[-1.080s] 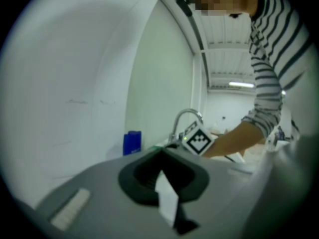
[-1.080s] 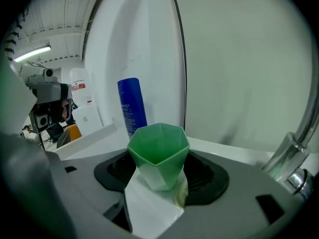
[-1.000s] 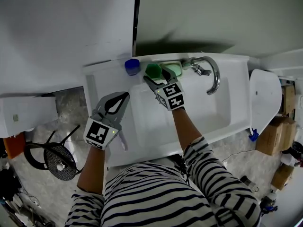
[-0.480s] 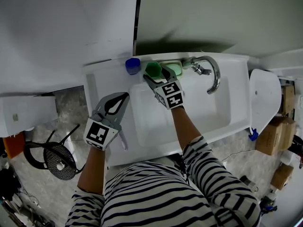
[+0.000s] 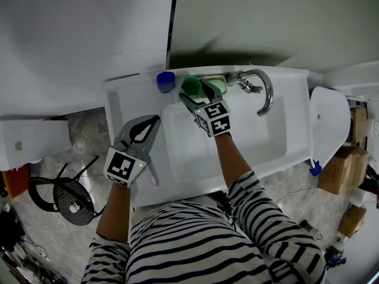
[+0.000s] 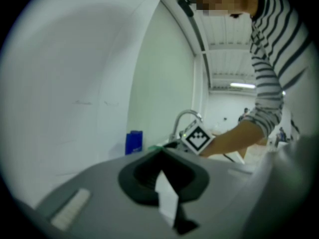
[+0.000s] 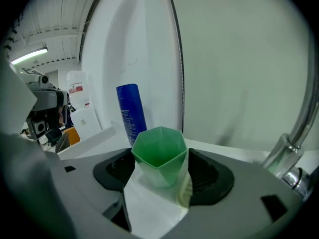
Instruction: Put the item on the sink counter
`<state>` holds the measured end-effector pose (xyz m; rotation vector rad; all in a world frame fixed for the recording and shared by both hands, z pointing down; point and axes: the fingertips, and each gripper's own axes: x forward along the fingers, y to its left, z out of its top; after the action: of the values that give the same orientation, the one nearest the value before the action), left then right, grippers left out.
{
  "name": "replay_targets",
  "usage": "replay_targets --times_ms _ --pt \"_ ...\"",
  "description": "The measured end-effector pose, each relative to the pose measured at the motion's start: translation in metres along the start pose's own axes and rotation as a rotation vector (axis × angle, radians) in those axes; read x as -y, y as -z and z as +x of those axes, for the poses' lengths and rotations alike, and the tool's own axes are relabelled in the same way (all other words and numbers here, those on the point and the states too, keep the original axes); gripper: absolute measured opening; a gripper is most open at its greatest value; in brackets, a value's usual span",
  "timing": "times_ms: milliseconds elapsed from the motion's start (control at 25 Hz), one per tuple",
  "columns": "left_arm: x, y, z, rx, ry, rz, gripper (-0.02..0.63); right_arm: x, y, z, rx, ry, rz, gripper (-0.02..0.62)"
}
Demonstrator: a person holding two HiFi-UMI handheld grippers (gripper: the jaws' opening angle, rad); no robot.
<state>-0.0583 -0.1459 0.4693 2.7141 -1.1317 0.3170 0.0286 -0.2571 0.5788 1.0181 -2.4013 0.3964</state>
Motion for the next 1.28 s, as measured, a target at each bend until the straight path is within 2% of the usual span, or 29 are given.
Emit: replay_targets --times_ms 640,1040,1280 --pt "0.014 -0.004 -0.011 0.023 0.014 -0.002 0.006 -0.015 -0.003 -0.052 0.010 0.047 0.032 0.299" --pt "0.023 -0.003 -0.041 0.047 -0.006 -0.009 0.006 -0.059 -0.011 -0.085 0.025 0.040 0.017 0.298" --pt "0.025 -0.007 -0.066 0.079 -0.018 -0.023 0.006 -0.098 -0.014 -0.097 0.014 0.001 0.004 0.298"
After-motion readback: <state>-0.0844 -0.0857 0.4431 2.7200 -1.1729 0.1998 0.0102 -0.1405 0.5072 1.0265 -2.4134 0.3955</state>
